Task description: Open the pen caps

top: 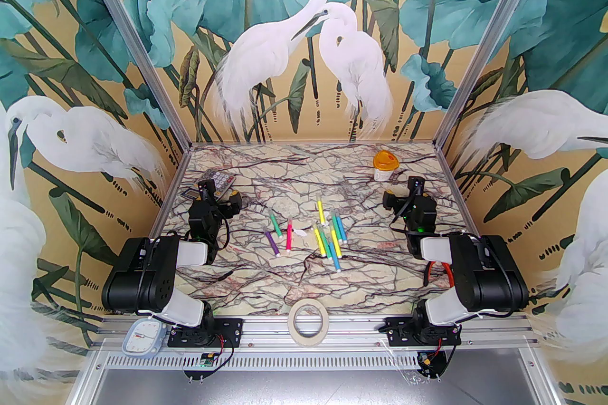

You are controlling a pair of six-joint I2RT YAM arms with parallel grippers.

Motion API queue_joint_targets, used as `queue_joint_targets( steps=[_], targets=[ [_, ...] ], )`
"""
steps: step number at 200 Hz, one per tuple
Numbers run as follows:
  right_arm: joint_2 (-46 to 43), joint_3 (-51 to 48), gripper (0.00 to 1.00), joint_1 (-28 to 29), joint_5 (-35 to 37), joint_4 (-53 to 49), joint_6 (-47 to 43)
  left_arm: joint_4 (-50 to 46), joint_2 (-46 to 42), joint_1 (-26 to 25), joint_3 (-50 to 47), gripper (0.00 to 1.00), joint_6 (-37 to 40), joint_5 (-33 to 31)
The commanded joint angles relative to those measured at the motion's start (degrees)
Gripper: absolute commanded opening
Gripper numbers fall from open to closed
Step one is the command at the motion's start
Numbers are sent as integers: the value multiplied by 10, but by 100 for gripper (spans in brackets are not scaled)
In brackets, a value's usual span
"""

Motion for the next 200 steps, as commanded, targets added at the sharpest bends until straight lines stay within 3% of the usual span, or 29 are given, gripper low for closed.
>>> queue_joint_targets(
  steps=[1, 175, 200],
  targets=[
    [4, -4, 99, -3, -8, 15, -3, -7, 7, 1, 9, 100, 5, 14],
    [4, -5, 99, -2, -8, 16, -4, -8, 7, 1, 9, 100, 6, 14],
    [-22, 16, 99, 7, 7, -43, -12, -5, 4, 0, 6, 100, 6, 12]
  ],
)
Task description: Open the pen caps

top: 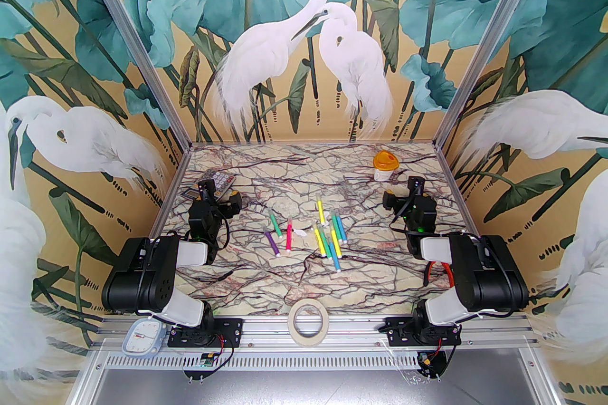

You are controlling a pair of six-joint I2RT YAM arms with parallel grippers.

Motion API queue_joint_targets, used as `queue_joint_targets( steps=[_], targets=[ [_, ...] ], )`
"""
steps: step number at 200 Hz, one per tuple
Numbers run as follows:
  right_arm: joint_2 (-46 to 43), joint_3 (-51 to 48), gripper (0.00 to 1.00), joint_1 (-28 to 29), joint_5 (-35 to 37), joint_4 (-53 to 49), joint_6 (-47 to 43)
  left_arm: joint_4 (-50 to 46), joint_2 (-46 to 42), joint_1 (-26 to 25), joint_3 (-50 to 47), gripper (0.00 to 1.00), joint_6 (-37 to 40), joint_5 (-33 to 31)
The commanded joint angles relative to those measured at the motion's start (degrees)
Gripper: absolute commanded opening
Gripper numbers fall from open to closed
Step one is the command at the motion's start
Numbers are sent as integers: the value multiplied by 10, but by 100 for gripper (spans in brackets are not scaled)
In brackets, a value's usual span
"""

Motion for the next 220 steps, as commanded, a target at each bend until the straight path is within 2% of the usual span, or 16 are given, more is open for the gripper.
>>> queue_joint_targets(
  steps=[1, 20, 56, 80, 109, 130, 144, 170, 220],
  targets=[
    [-21, 16, 99, 7, 8, -40, -11, -6, 4, 0, 6, 100, 6, 12],
    [-37, 32, 99, 16, 32, -83, -15, -23, -18, -7, 8, 100, 8, -4],
    [-81, 88, 99, 55, 78, -231, -27, -132, -95, -10, 25, 100, -9, -46],
    [-97, 148, 99, 95, 108, -361, -24, -272, -158, -12, 66, 100, -27, -23],
    [-96, 222, 99, 162, 100, -518, -2, -358, -214, -23, 84, 100, -39, -7],
    [-95, 245, 99, 210, 99, -586, 11, -423, -243, -37, 94, 100, -37, 4],
    [-94, 259, 99, 230, 82, -632, 29, -454, -262, -47, 94, 99, -33, 9],
    [-89, 286, 90, 247, 9, -722, 59, -470, -290, -69, 82, 99, -36, 19],
    [-66, 324, 83, 280, -87, -813, 90, -477, -310, -87, 76, 100, -56, 80]
  ],
)
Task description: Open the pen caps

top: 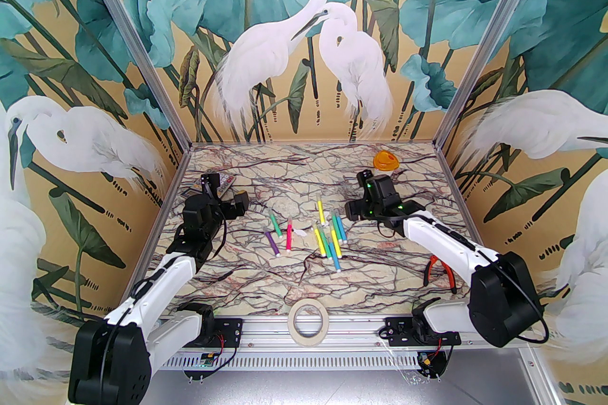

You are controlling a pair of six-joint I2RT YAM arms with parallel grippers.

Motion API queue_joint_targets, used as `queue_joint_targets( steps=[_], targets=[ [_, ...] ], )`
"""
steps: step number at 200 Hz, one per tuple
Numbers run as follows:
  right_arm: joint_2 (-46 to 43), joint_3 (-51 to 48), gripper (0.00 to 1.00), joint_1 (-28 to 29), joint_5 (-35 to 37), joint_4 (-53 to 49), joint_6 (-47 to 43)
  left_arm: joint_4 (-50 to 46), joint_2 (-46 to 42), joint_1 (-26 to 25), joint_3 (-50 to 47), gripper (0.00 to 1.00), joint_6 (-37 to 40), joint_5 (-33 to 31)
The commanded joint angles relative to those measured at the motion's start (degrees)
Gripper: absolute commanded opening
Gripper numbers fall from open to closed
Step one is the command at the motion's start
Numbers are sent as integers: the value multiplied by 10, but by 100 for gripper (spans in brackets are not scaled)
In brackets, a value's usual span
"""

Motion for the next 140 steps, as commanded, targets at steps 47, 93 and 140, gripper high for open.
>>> queue_joint_targets(
  steps=[47, 93, 140],
  targets=[
    [61, 46, 67, 19, -98, -112, 32, -45, -4, -8, 2, 100, -24, 149],
    [116, 73, 59, 19, -101, -123, 36, -41, -18, -11, -12, 100, -28, 157],
    [175, 107, 53, 20, -94, -129, 38, -42, -19, -12, -15, 99, -24, 153]
  ],
)
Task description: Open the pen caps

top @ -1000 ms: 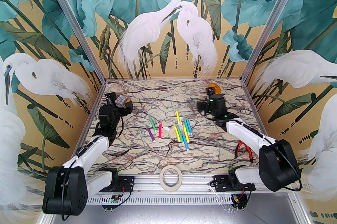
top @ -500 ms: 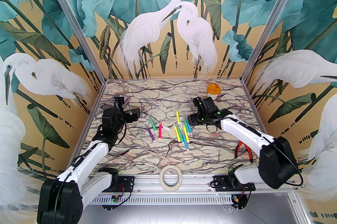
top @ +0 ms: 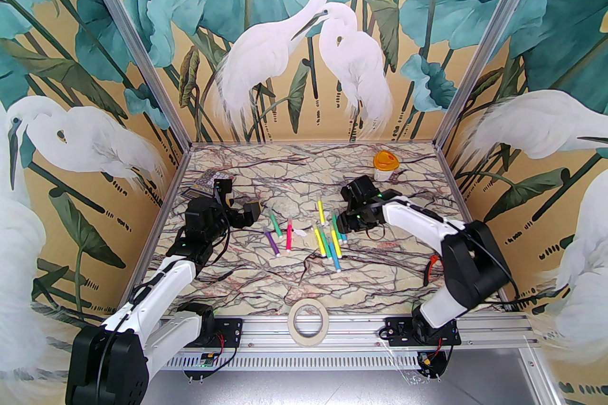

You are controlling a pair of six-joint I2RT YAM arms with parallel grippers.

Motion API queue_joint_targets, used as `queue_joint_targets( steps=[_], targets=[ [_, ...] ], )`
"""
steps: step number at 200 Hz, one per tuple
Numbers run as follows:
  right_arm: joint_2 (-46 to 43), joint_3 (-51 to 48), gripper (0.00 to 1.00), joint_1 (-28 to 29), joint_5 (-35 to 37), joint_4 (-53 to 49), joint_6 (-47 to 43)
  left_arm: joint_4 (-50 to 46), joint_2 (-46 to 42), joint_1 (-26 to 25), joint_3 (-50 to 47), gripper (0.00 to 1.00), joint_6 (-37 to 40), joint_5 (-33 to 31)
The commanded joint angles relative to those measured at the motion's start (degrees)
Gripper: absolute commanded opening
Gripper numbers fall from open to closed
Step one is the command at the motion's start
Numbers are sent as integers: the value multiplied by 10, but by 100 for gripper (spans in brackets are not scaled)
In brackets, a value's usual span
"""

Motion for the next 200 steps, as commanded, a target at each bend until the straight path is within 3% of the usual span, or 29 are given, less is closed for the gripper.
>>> queue_joint_targets(
  steps=[1, 65, 200],
  targets=[
    [25, 26, 53, 0, 2, -13, 8, -4, -8, -3, -8, 99, -2, 12],
    [98, 79, 44, 0, 12, -31, 12, -1, -10, -3, -16, 99, 7, -5],
    [149, 113, 35, 6, 13, -88, 6, 13, -8, -4, -19, 99, 15, -8]
  ],
)
